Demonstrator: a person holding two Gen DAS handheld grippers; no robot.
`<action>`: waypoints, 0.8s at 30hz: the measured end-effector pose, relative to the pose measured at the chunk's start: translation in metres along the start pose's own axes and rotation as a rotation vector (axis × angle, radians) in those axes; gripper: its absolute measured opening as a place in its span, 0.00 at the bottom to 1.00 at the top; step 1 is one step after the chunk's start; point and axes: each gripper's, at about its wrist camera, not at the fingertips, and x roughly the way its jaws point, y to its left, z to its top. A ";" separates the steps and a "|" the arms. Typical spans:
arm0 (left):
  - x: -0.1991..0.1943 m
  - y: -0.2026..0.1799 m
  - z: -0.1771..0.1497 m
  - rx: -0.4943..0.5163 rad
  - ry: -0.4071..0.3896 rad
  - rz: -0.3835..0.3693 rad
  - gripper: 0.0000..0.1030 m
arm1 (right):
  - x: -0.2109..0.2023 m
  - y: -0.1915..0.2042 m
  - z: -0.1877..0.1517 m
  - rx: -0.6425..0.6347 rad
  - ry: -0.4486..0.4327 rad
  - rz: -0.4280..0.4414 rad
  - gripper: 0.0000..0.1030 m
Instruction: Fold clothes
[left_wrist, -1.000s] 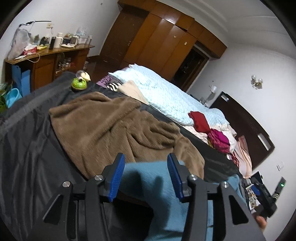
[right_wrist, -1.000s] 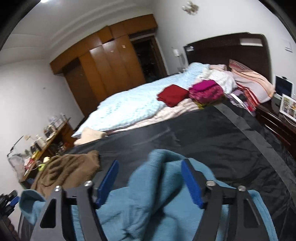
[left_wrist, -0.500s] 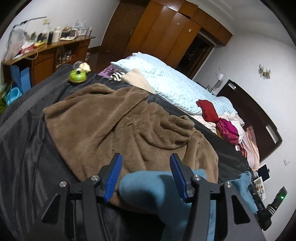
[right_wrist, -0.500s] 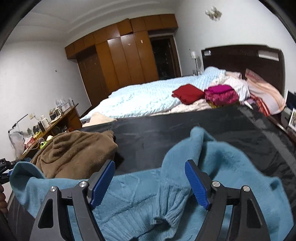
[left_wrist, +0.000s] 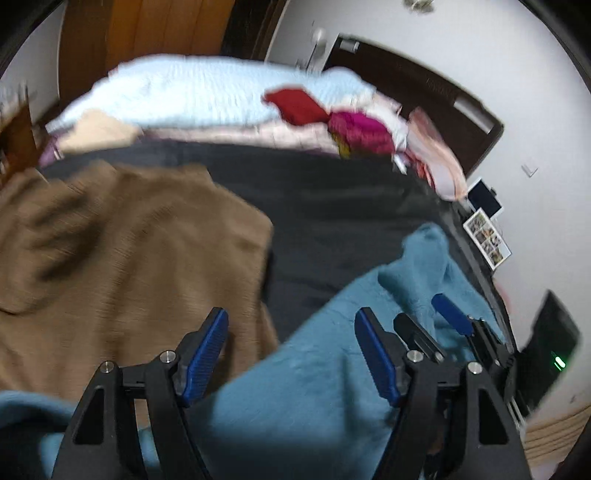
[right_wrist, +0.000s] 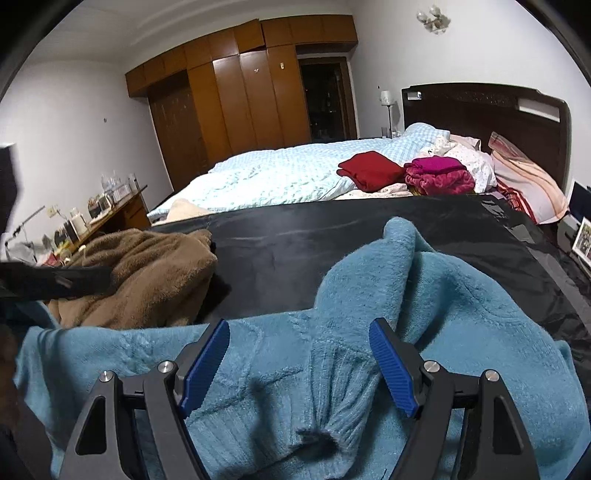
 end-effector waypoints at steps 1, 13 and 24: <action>0.009 0.001 0.001 -0.007 0.014 0.018 0.73 | 0.000 0.000 -0.001 0.000 0.001 0.000 0.77; 0.017 0.064 0.000 -0.163 0.064 0.086 0.13 | -0.003 -0.003 -0.001 -0.003 -0.001 0.004 0.77; -0.023 0.113 -0.026 -0.170 0.025 0.201 0.04 | -0.002 -0.006 -0.001 0.008 -0.006 0.005 0.77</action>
